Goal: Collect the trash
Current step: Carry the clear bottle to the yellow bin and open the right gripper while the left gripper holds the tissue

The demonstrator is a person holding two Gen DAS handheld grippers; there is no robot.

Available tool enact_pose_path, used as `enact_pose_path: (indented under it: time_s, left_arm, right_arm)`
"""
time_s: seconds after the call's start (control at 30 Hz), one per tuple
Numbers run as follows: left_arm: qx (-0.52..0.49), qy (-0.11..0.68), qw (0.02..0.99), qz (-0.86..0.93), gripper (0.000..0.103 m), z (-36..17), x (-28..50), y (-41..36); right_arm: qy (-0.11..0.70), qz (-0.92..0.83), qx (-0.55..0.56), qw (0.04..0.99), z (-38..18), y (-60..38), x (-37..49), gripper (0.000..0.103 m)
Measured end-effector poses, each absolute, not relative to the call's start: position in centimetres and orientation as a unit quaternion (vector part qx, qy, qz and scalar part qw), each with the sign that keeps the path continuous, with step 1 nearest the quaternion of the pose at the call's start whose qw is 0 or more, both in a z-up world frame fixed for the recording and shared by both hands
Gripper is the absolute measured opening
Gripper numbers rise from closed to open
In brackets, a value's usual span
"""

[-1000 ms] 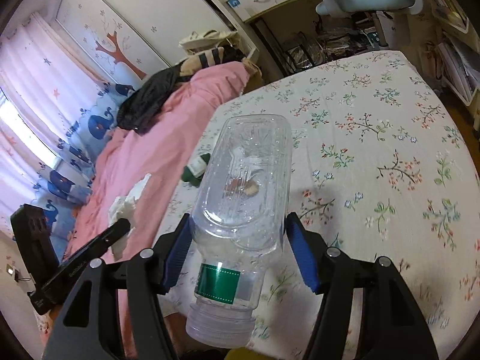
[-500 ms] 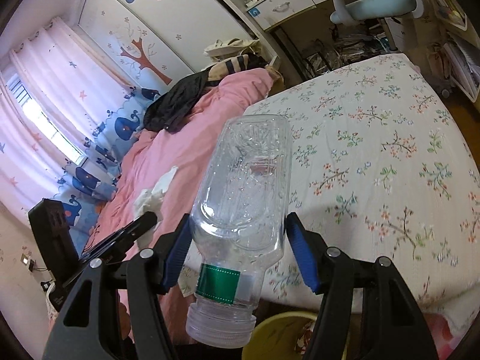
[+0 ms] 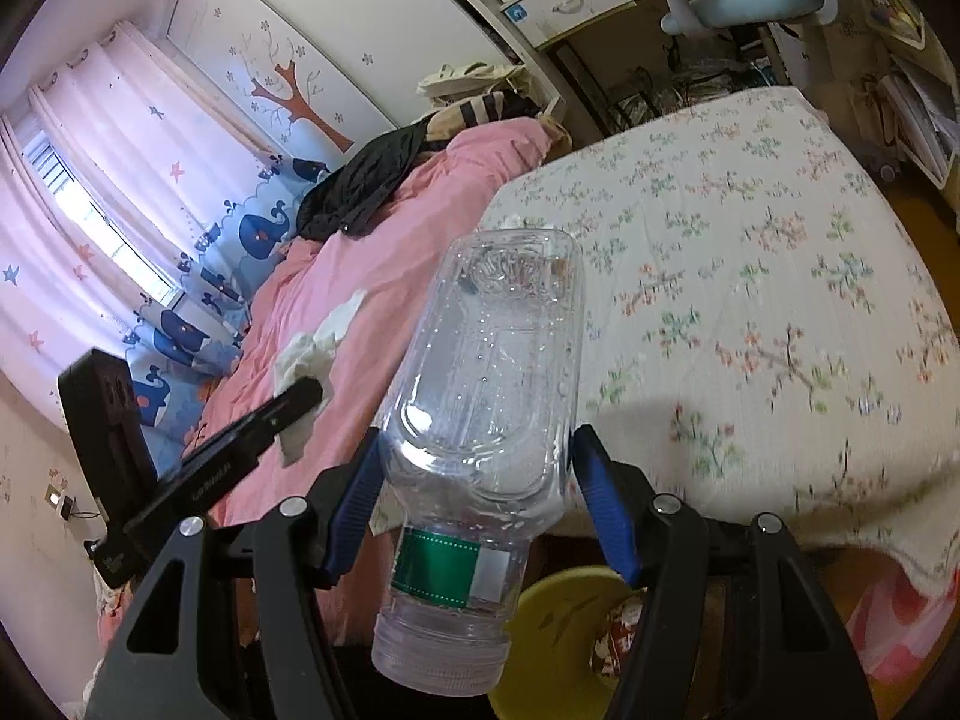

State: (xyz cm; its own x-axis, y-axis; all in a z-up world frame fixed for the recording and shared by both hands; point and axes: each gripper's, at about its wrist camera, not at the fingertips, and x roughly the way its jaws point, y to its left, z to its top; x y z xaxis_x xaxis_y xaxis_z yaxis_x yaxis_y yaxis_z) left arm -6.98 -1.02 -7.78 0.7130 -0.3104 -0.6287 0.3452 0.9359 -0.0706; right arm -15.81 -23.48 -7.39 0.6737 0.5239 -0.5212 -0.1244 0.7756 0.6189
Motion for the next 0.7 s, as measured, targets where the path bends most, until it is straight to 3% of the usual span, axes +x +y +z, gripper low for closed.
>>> enact_pose_path:
  time_s: [0.7]
  left_arm:
    - [0.023, 0.337, 0.924, -0.18, 0.009, -8.3, -9.5, -0.7]
  right_arm:
    - [0.461, 0.209, 0.145, 0.85, -12.4, -16.2, -19.5, 0.062]
